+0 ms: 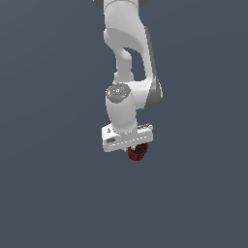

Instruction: Pick up the object and move it to a goal position.

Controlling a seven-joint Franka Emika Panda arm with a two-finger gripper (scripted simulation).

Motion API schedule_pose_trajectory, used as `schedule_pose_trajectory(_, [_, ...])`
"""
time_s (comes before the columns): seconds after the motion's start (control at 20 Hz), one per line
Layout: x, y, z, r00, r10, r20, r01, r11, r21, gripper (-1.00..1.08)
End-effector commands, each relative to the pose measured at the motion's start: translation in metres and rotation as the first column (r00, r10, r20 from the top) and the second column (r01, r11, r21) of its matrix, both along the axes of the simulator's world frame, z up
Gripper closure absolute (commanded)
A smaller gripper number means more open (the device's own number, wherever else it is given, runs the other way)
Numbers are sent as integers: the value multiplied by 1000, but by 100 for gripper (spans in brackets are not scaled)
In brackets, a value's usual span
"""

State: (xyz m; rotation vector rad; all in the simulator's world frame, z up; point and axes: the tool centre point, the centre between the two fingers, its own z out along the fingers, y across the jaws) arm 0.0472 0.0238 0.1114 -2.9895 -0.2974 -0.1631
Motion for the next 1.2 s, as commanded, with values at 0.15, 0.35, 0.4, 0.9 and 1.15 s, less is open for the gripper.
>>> schedule_pose_trajectory(0.15, [48, 46, 82, 979, 70, 190, -76, 997, 23, 108])
schedule_pose_trajectory(0.35, [73, 85, 157, 931, 123, 344, -142, 989, 30, 108])
schedule_pose_trajectory(0.4, [77, 95, 175, 915, 135, 380, -158, 987, 30, 108])
schedule_pose_trajectory(0.9, [79, 155, 304, 770, 201, 606, -264, 965, 14, 108])
schedule_pose_trajectory(1.15, [76, 161, 317, 750, 207, 628, -275, 961, 11, 108])
